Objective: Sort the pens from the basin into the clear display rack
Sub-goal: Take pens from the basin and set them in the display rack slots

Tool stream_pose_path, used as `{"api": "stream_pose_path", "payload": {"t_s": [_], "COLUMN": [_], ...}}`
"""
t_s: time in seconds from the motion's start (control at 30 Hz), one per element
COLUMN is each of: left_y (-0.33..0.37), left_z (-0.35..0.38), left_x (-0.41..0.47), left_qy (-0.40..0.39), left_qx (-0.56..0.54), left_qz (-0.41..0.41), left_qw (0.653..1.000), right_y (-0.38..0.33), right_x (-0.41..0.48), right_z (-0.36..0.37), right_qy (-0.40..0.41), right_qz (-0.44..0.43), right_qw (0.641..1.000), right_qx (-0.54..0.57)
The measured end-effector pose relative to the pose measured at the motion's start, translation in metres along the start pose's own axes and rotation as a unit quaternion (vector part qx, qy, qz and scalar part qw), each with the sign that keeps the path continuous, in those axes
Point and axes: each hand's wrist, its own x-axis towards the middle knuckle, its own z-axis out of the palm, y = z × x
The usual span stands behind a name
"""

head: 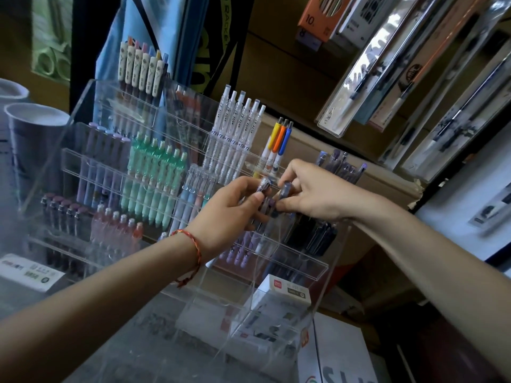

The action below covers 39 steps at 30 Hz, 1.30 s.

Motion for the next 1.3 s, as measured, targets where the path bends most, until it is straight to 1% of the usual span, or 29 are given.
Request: {"api": "stream_pose_path", "payload": {"t_s": [0.1,0.17,0.33,0.4,0.5,0.63,0.83,0.93,1.07,1.3], "left_y": [-0.002,-0.004,-0.008,-0.01,-0.012,-0.012,-0.014,-0.014,-0.013,-0.018], "left_z": [-0.001,-0.003,-0.004,-0.004,-0.004,-0.004,-0.004,-0.004,-0.005,-0.006], "left_x": [0.0,-0.001,-0.001,0.0,0.0,0.0,0.001,0.0,0.0,0.001], "left_qy": [-0.011,-0.021,-0.03,-0.029,-0.029,-0.039,-0.029,-0.026,-0.03,-0.033], "left_qx": [0.028,0.047,0.046,0.047,0.042,0.034,0.039,0.037,0.034,0.029], "left_qz": [0.013,0.019,0.034,0.038,0.047,0.052,0.049,0.046,0.041,0.041], "left_qw": [0.999,0.998,0.998,0.998,0.998,0.997,0.998,0.998,0.998,0.998], "right_y": [-0.006,-0.004,0.01,0.013,0.013,0.009,0.015,0.013,0.009,0.009], "right_x": [-0.002,-0.001,-0.003,-0.003,-0.002,0.001,0.001,0.0,-0.006,-0.01], "right_z": [-0.002,-0.003,-0.01,-0.012,-0.009,-0.002,0.007,0.006,-0.001,-0.01], "right_qy": [-0.023,-0.039,-0.04,-0.047,-0.044,-0.018,0.02,-0.002,-0.032,-0.034], "right_qz": [-0.028,-0.035,-0.01,-0.015,-0.025,-0.025,-0.012,-0.014,-0.02,0.008], "right_qw": [0.995,0.994,0.999,0.999,0.999,0.999,0.998,0.999,0.997,0.997], "right_qx": [-0.088,-0.097,-0.032,-0.008,-0.003,0.012,0.058,0.041,0.072,0.07]}}
